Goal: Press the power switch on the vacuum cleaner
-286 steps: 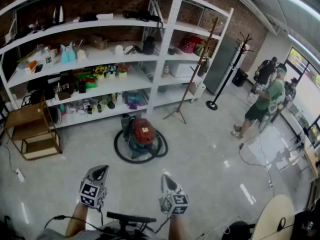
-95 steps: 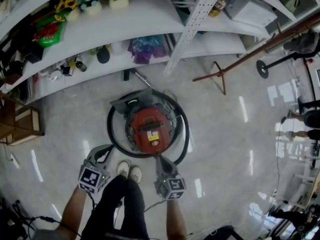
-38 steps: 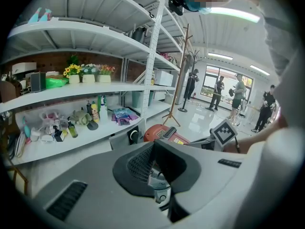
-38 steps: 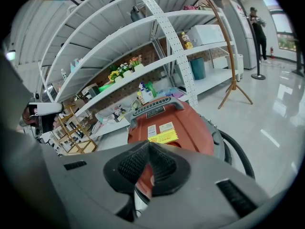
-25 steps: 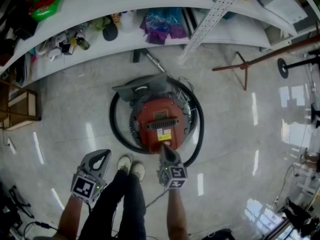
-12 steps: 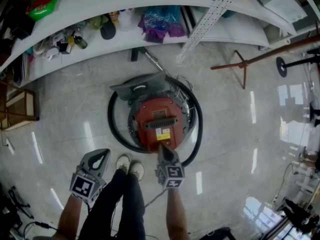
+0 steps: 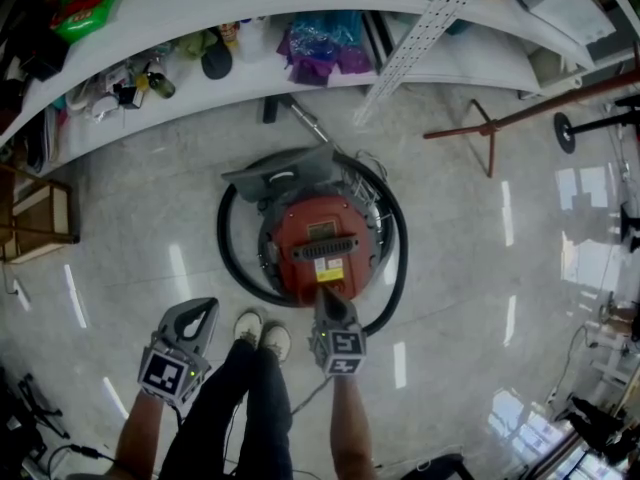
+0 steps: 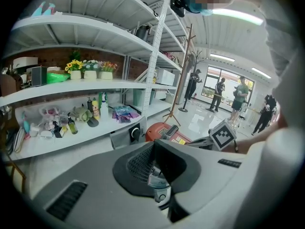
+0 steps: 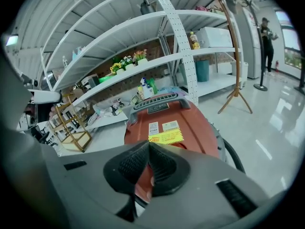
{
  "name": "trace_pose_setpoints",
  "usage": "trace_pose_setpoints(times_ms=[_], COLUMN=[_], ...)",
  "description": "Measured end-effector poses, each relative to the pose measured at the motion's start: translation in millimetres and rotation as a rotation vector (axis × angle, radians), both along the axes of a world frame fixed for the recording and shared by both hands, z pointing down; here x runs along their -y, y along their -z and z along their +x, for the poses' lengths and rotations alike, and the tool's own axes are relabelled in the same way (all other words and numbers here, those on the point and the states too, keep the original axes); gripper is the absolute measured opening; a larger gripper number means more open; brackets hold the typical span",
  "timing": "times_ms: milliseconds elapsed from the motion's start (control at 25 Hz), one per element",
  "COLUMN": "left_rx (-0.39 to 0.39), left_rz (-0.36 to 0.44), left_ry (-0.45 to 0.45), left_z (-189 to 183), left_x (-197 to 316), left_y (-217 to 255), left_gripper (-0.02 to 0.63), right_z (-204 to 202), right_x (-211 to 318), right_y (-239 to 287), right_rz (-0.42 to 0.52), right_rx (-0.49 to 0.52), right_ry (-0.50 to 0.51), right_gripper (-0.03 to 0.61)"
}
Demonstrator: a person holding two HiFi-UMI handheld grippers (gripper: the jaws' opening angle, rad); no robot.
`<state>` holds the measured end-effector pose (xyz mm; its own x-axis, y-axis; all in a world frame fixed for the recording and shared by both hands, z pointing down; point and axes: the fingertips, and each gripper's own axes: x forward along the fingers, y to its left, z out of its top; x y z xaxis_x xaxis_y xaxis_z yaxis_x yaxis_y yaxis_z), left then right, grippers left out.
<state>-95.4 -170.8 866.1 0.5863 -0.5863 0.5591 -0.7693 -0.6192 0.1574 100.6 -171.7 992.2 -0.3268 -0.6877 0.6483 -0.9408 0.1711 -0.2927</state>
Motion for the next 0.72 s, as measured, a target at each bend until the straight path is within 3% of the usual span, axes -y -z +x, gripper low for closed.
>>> trace_pose_setpoints(times_ms=[720], left_rx=[-0.008], left_rz=[-0.005], left_ry=[-0.022], left_z=[3.7], left_x=[-2.9], left_y=[-2.0], left_gripper=[0.006], right_z=[-0.9], right_x=[1.1], right_y=[2.1], right_rz=[0.009], right_rx=[-0.003], right_ry=[-0.009], right_gripper=[0.012])
